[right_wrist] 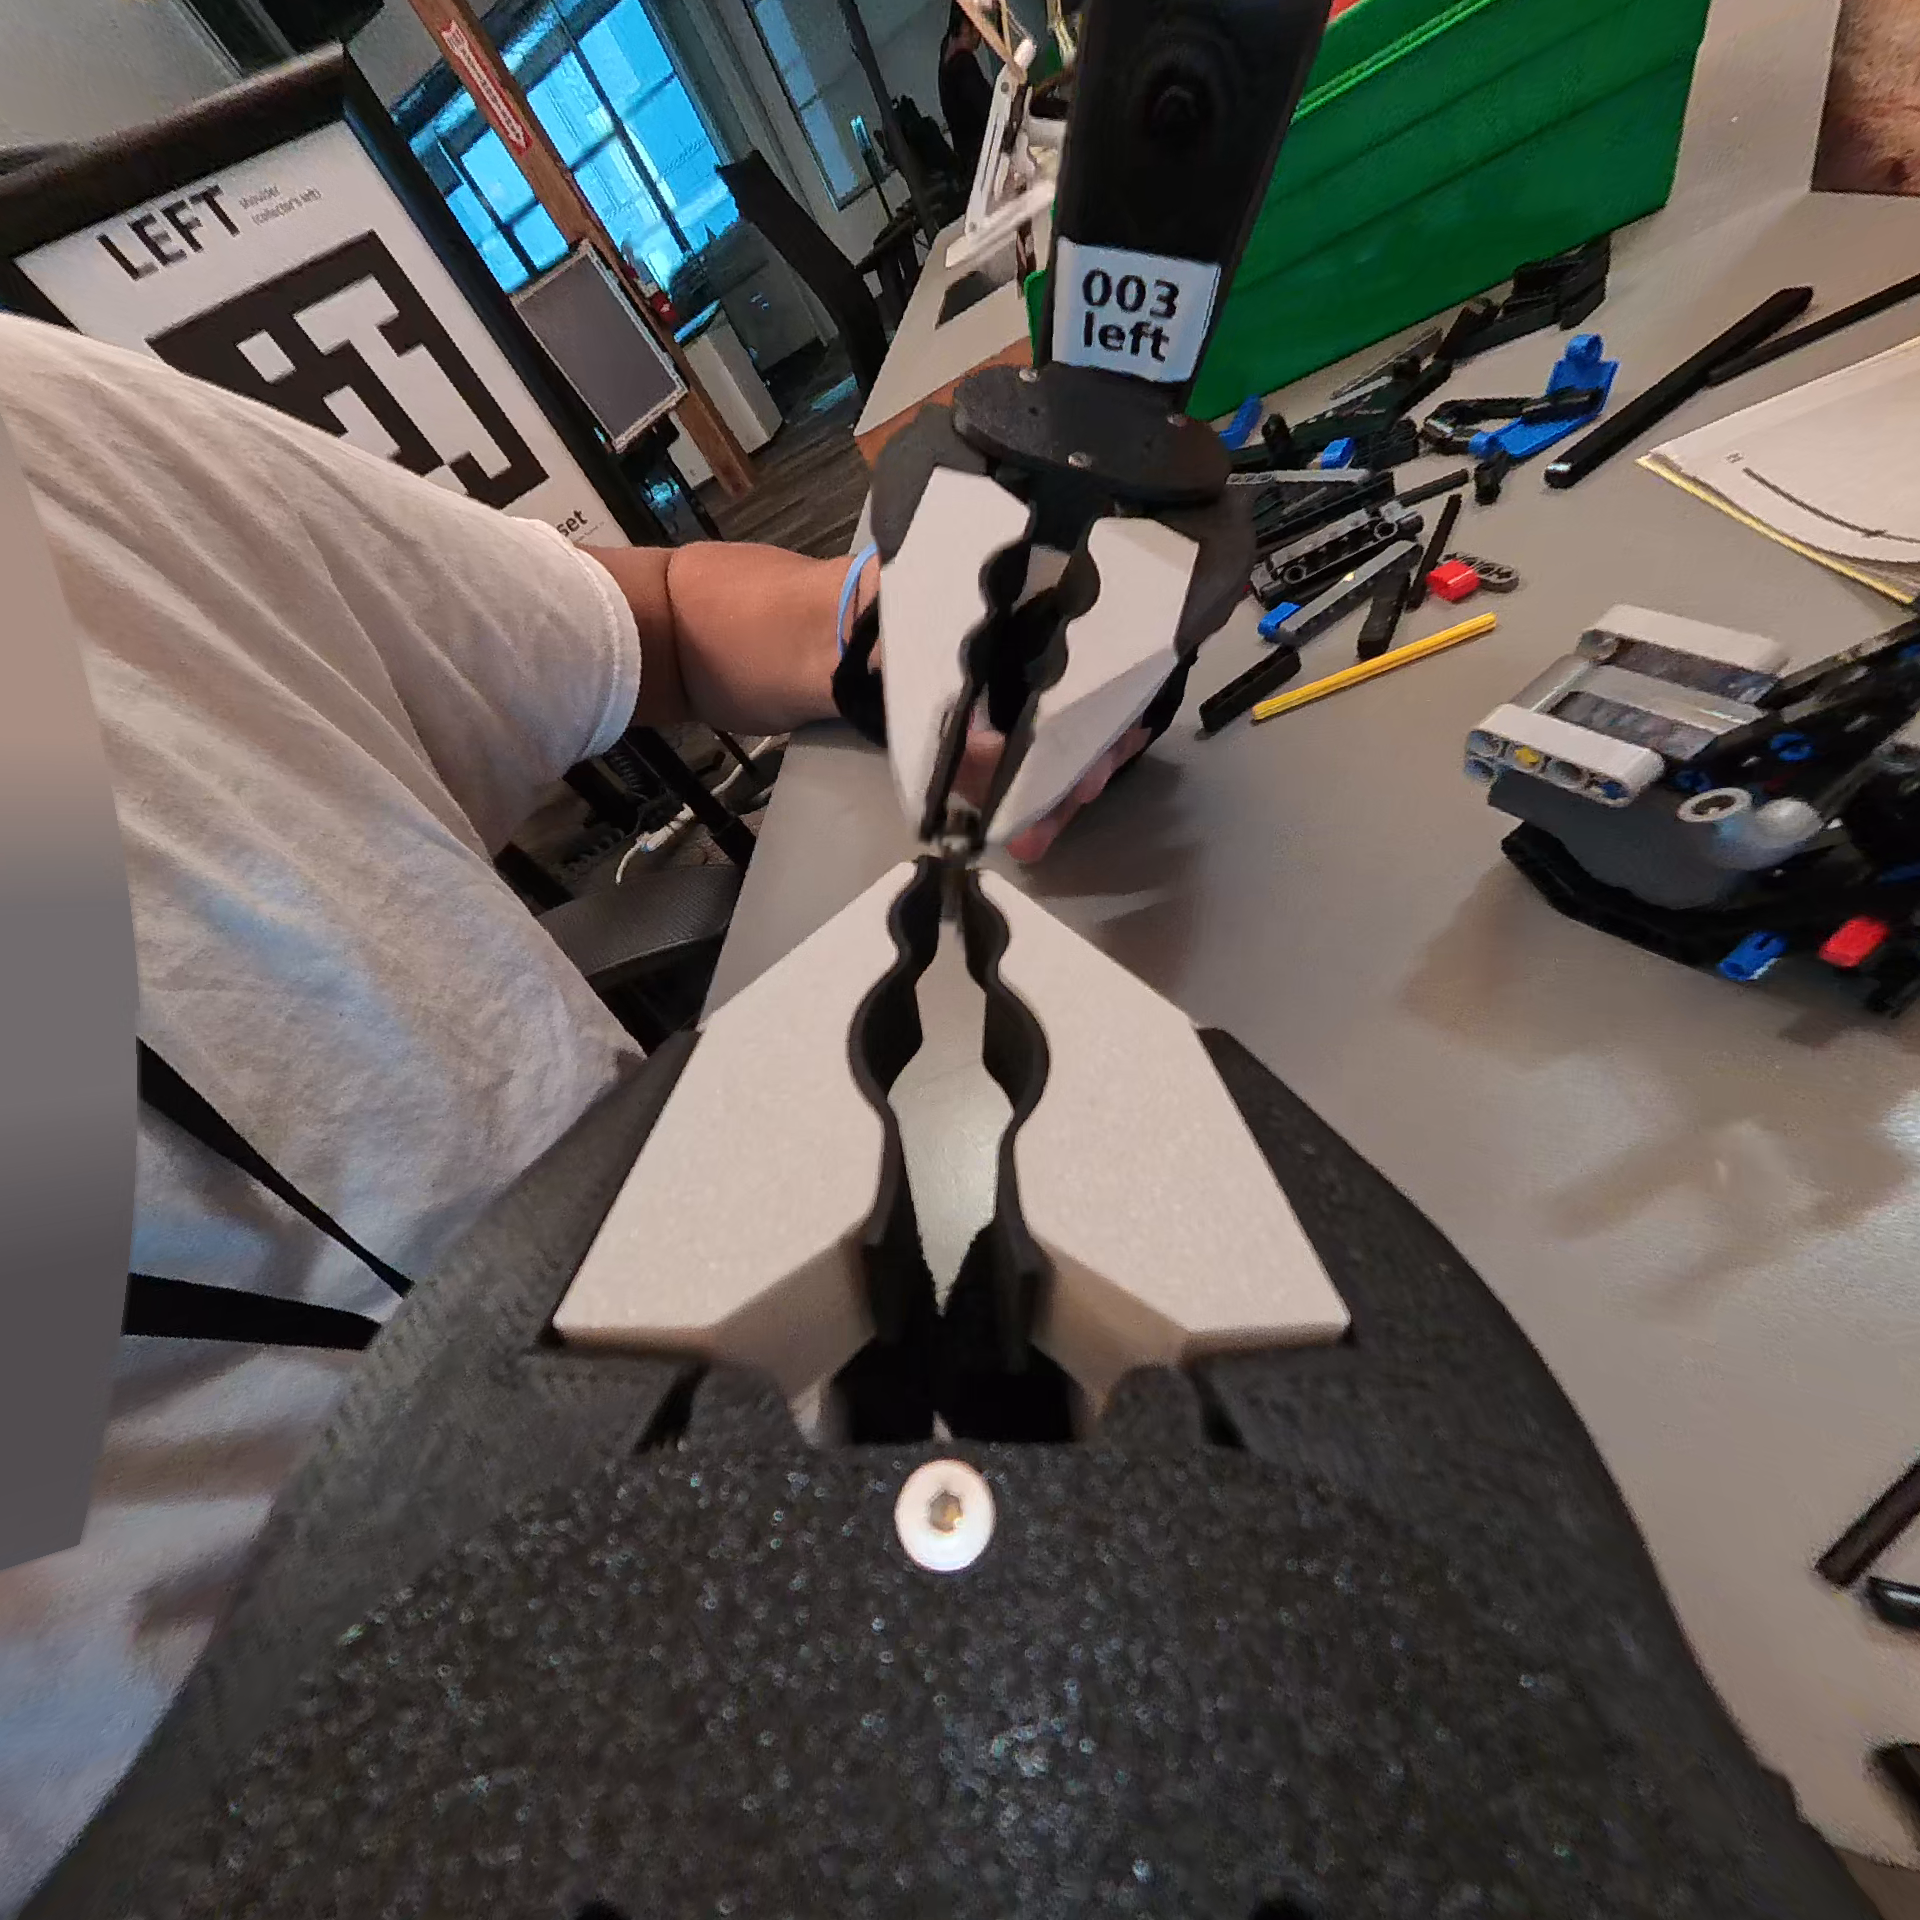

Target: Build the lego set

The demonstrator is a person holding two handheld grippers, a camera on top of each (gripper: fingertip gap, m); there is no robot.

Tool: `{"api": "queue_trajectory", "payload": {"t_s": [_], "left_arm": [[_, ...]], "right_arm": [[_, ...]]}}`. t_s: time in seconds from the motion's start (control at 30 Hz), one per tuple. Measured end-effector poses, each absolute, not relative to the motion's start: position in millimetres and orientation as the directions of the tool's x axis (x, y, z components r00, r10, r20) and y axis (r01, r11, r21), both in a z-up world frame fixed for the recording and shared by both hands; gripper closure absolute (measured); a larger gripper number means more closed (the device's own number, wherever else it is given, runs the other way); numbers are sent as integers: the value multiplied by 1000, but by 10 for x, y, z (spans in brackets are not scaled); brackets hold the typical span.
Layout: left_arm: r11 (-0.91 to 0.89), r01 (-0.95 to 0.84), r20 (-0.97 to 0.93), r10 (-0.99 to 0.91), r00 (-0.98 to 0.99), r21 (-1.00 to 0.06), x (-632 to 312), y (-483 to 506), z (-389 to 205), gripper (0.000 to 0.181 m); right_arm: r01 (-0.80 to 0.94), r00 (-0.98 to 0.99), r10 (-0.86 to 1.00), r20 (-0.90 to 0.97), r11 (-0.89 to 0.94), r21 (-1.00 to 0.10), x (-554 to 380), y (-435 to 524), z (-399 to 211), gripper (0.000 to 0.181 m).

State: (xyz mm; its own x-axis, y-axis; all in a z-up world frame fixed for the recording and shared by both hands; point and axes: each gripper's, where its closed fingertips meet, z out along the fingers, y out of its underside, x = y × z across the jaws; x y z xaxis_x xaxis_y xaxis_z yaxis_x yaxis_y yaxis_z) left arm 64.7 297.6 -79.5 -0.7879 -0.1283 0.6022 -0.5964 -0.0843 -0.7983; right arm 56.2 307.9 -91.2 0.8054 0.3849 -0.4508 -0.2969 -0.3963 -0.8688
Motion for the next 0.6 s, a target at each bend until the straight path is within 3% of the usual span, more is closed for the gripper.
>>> {"api": "queue_trajectory", "payload": {"t_s": [0.03,0.27,0.4,0.5,0.6], "left_arm": [[-77,-593,598,-127,-791,-801,634,2963,-797,176],[-47,-588,589,-134,-797,-807,613,2958,-828,176],[-31,-588,585,-146,-798,-809,618,2965,-852,175],[58,-559,540,-197,-819,-827,589,2921,-961,176],[222,-530,470,-271,-840,-819,520,2857,-1194,175]], "right_arm": [[-303,799,391,-457,-394,-868,553,3081,-904,178],[-272,812,395,-429,-395,-878,595,3033,-889,179],[-127,853,385,-352,-502,-856,595,2941,-1094,179],[17,892,372,-255,-594,-805,598,2855,-1304,179],[57,898,378,-225,-607,-792,558,2868,-1361,179]]}}
